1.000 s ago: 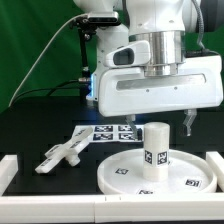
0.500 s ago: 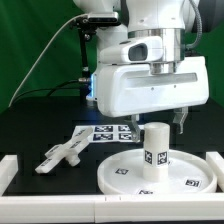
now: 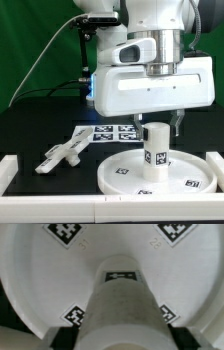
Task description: Assemble round table
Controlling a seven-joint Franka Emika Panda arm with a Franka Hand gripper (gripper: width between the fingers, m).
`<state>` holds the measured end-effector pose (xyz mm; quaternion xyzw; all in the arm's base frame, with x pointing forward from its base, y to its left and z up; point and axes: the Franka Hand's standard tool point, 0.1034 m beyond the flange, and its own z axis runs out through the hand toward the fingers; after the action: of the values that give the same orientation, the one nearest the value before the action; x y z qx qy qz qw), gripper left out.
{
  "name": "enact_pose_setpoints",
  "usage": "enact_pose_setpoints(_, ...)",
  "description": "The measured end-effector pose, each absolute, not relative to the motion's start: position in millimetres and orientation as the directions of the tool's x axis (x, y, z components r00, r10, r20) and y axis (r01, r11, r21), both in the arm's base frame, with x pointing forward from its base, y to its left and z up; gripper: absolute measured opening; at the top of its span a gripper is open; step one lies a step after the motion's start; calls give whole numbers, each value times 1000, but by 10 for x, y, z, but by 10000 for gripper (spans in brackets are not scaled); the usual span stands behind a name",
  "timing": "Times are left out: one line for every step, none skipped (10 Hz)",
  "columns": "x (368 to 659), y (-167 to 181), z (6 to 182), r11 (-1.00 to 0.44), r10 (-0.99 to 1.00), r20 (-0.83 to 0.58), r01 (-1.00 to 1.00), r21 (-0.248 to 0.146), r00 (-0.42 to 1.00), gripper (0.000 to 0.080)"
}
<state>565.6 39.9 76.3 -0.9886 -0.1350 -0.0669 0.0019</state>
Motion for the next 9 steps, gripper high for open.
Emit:
enact_pose_setpoints(5663,401,761,-984,177,141,178,6,974,406)
enact_pose_setpoints(5669,409,760,-1000,31,188,31,0,982,406)
enact_pose_setpoints(5670,396,762,-994,-105,191,-104,-16,976,406)
enact_pose_setpoints(5669,393,758,-977,-215,180,-213,-32,960,406)
enact_pose_setpoints(5666,388,755,-938,-346,172,-342,-49,923,406)
enact_pose_setpoints(5661,376,754,-884,-468,158,-463,-69,870,406)
enact_pose_setpoints(5651,374,750,-801,-599,130,-591,-95,790,406)
enact_pose_setpoints(5648,370,750,-726,-688,105,-680,-105,718,406)
enact_pose_setpoints(5649,366,751,-662,-749,81,-742,-105,657,406)
